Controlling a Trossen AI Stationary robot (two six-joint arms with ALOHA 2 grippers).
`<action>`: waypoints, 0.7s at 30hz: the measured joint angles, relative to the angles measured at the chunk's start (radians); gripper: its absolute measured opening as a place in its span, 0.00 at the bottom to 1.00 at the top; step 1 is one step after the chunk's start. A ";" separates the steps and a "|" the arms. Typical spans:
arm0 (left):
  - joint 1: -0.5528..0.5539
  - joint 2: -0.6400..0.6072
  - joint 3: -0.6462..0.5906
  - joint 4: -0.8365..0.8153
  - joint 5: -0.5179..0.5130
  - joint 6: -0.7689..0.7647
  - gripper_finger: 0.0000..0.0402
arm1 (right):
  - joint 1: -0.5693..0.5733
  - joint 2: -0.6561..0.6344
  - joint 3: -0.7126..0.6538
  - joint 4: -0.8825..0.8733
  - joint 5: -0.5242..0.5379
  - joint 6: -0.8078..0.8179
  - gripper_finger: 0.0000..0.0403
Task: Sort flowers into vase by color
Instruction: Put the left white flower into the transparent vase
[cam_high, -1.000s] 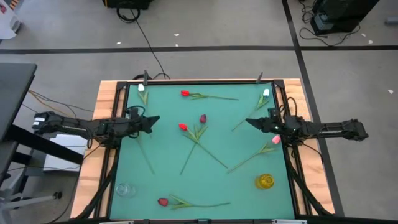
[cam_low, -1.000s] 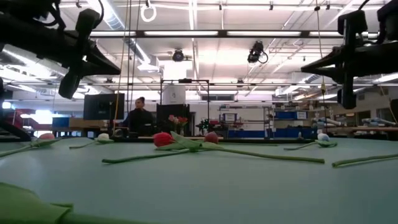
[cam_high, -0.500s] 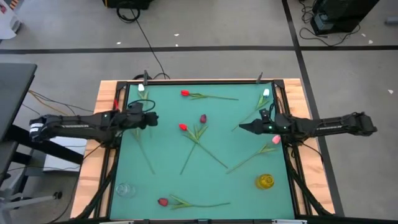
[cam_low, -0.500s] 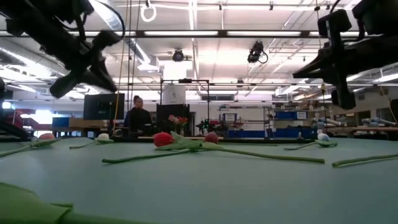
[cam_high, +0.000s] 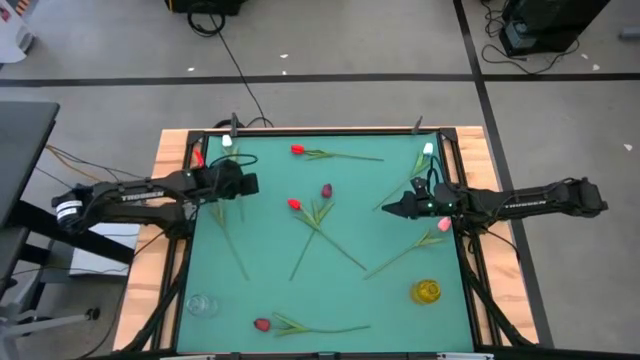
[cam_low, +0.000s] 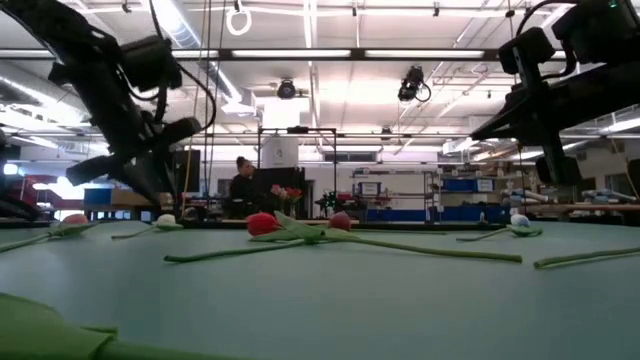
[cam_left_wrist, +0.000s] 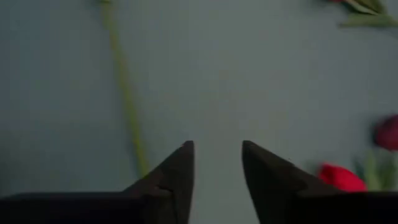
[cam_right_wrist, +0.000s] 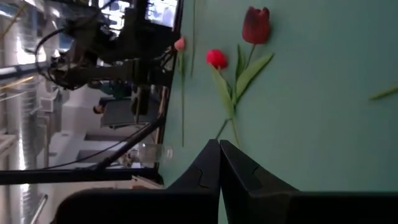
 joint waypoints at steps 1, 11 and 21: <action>0.017 0.005 0.000 0.001 0.005 0.011 0.39 | 0.000 0.000 0.000 0.000 -0.009 0.000 0.04; 0.197 0.030 0.051 -0.052 0.034 0.105 0.43 | 0.000 0.000 0.000 0.019 -0.027 0.007 0.15; 0.379 0.214 0.170 -0.082 0.035 0.351 0.37 | -0.028 0.000 0.000 0.013 -0.012 0.007 0.19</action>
